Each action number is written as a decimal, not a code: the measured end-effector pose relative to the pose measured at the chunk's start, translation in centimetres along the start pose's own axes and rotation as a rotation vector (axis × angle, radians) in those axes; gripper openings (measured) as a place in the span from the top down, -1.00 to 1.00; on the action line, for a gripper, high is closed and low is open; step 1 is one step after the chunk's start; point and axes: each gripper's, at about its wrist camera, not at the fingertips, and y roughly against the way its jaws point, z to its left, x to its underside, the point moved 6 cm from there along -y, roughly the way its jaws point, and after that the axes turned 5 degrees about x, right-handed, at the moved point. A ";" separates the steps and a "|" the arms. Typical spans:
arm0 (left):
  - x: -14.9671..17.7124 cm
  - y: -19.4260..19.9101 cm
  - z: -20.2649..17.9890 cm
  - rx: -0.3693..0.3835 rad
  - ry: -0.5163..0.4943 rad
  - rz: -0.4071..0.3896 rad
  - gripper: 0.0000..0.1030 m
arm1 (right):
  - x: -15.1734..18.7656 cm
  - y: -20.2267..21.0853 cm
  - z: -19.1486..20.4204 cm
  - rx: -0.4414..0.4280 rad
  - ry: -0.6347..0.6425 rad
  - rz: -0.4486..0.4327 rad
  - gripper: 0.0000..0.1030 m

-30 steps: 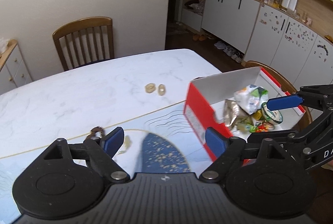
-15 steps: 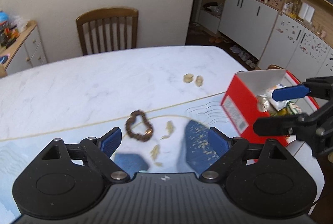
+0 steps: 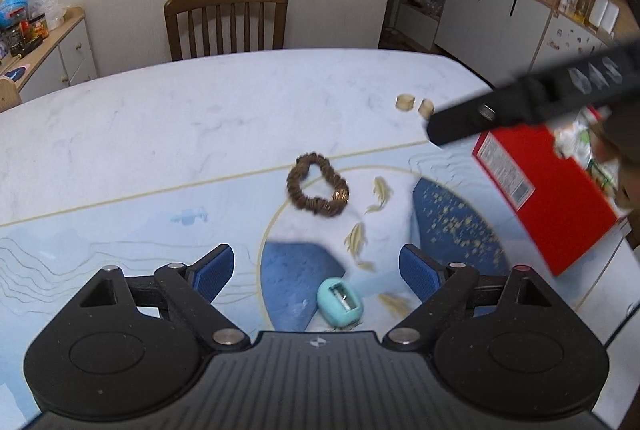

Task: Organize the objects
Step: 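Move both grippers back over the teal sharpener and brown bracelet, then grasp the teal sharpener with the left gripper while the right grasps the brown bracelet, then carry the teal sharpener and brown bracelet with both grippers into the box, then open both grippers to release the sharpener and bracelet in the box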

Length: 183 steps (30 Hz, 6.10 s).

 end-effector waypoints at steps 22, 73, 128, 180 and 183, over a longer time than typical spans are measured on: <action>4.0 -6.0 -1.3 -0.026 -0.051 0.029 -0.75 | -0.5 -12.0 1.9 0.073 0.093 0.175 -0.77; 4.0 -4.5 -0.4 0.015 0.017 0.034 0.38 | 0.1 -7.5 3.3 0.076 0.074 0.111 0.69; -10.0 -5.9 -29.9 0.040 -0.322 -0.011 0.38 | 10.7 12.4 -23.2 0.066 -0.088 -0.012 0.70; -9.5 -18.6 -30.8 -0.027 -0.158 0.248 0.36 | 13.8 4.8 -24.5 -0.030 -0.110 0.157 -0.20; -9.8 -18.1 -30.8 -0.021 -0.154 0.237 0.26 | 13.7 5.4 -24.5 -0.036 -0.116 0.148 -0.23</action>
